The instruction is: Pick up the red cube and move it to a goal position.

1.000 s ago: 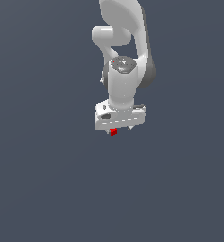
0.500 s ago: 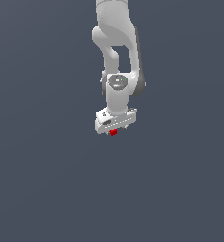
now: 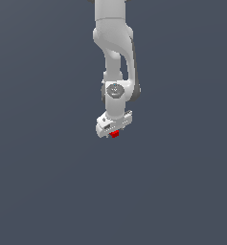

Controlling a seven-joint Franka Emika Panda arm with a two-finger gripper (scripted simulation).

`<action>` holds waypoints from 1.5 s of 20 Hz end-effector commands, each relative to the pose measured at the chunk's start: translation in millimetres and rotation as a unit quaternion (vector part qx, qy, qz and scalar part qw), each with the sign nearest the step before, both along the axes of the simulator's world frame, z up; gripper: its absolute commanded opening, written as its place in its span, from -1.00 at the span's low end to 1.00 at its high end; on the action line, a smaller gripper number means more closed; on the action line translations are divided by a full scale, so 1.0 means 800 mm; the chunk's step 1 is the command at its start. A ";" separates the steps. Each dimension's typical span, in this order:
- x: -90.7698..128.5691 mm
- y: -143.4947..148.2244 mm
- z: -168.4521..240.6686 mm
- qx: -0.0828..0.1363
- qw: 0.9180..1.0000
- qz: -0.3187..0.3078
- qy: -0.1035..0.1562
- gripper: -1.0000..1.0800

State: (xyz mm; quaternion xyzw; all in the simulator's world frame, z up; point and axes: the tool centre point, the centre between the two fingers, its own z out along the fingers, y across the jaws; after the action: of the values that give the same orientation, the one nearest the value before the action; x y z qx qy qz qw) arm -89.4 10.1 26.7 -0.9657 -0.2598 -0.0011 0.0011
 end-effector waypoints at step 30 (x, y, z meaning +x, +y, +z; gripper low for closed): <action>0.055 -0.008 -0.004 -0.001 1.000 0.008 0.000 -1.00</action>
State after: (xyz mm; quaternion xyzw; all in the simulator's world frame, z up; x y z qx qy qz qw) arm -53.3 4.0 22.5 -0.9636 -0.2675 -0.0002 0.0003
